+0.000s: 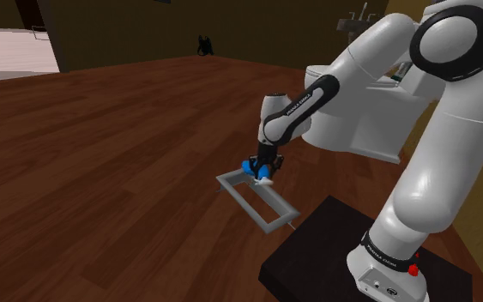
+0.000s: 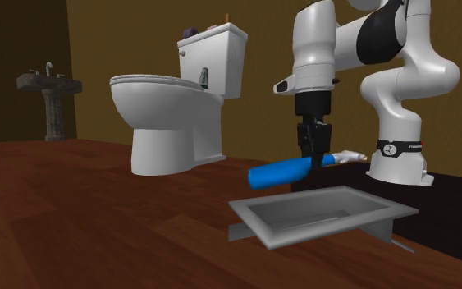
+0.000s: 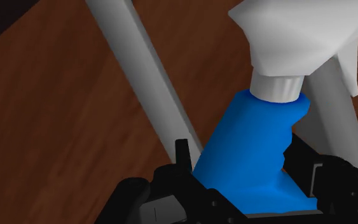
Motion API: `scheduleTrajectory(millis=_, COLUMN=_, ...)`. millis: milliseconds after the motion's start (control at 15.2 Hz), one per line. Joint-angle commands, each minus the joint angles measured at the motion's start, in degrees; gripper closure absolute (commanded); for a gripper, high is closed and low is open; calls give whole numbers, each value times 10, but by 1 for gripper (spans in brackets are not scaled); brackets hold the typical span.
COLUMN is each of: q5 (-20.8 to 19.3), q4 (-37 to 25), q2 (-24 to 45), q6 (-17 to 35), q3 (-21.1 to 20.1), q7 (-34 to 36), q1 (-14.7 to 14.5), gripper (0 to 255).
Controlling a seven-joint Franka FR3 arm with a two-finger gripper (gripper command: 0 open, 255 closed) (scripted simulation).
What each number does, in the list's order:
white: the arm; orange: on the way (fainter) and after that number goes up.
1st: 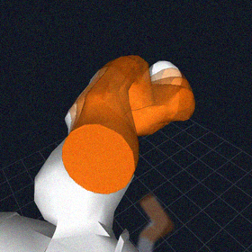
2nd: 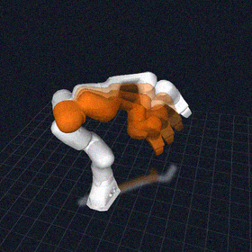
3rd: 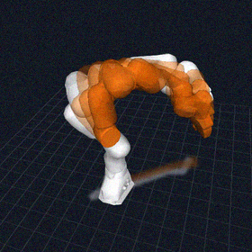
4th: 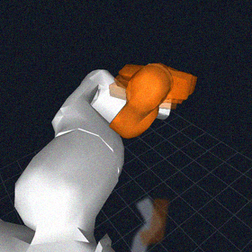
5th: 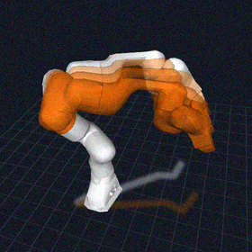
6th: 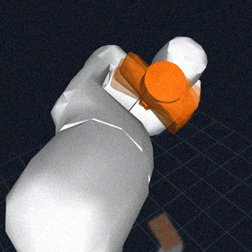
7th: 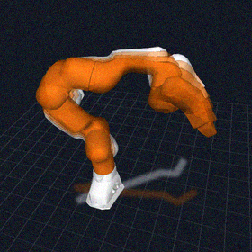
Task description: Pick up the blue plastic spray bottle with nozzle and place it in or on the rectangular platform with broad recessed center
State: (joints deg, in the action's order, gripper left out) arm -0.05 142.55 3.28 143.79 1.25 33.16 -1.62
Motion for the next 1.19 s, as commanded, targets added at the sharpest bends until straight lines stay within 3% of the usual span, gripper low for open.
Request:
scheduleTrajectory(millis=0, q5=0, q4=18, q2=-14, q6=4, q3=-12, q7=28, q1=-14, gripper=255)
scheduleTrajectory(millis=1122, q5=-3, q4=29, q2=91, q6=120, q3=-20, q7=48, q1=-24, gripper=255)
